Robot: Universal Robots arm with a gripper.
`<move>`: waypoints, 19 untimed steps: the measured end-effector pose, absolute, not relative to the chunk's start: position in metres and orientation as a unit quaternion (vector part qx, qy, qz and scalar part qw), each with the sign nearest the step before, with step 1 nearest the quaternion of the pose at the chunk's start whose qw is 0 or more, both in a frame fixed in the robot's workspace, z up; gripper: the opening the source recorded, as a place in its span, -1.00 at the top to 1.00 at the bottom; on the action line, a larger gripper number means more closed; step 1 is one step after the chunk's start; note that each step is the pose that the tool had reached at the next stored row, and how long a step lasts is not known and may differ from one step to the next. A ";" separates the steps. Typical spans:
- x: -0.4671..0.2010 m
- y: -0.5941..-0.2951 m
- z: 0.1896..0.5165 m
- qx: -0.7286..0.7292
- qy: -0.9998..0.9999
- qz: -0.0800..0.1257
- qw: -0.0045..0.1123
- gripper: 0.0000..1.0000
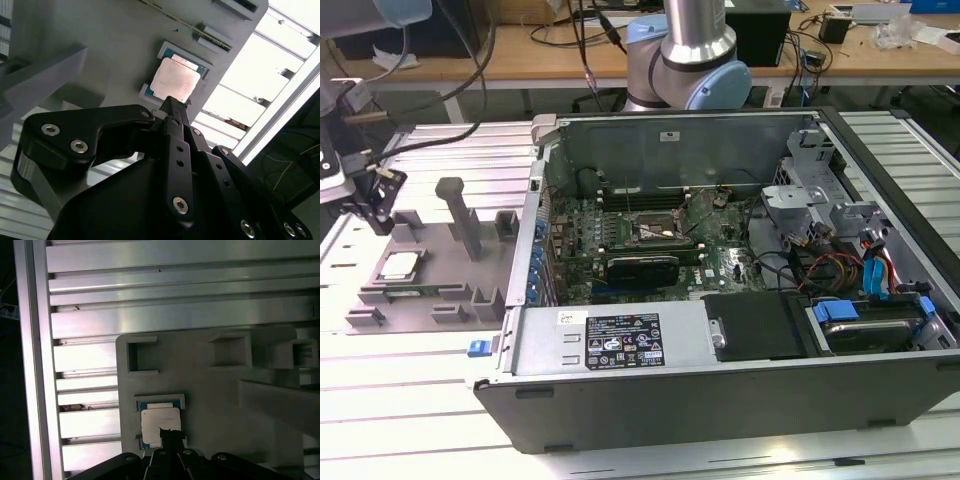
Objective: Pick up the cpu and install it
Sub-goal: 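Pick up the cpu and move it towards the insertion slot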
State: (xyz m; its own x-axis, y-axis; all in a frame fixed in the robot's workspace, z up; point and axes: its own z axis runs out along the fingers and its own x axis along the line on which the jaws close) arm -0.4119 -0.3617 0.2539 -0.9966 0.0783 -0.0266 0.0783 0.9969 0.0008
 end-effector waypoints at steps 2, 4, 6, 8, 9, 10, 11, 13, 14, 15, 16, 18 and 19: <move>-0.413 -0.364 0.248 0.039 0.999 0.000 0.013 0.79; -0.413 -0.367 0.243 0.039 0.999 0.000 0.013 0.79; -0.413 -0.368 0.239 0.039 0.999 0.000 0.013 0.79; -0.414 -0.369 0.229 0.039 0.999 0.000 0.013 0.79; -0.414 -0.369 0.225 0.039 0.999 0.000 0.013 0.79; -0.414 -0.370 0.221 0.039 0.999 0.000 0.013 0.79; -0.414 -0.370 0.218 0.039 0.999 0.001 0.013 0.79; -0.415 -0.370 0.215 0.039 0.999 0.001 0.013 0.79; -0.415 -0.370 0.213 0.039 0.999 0.002 0.013 0.79; -0.416 -0.371 0.212 0.038 0.999 0.002 0.013 0.79; -0.416 -0.371 0.210 0.038 0.999 0.002 0.013 0.79; -0.417 -0.371 0.210 0.038 0.999 0.002 0.014 0.79; -0.417 -0.371 0.210 0.038 0.999 0.002 0.014 0.79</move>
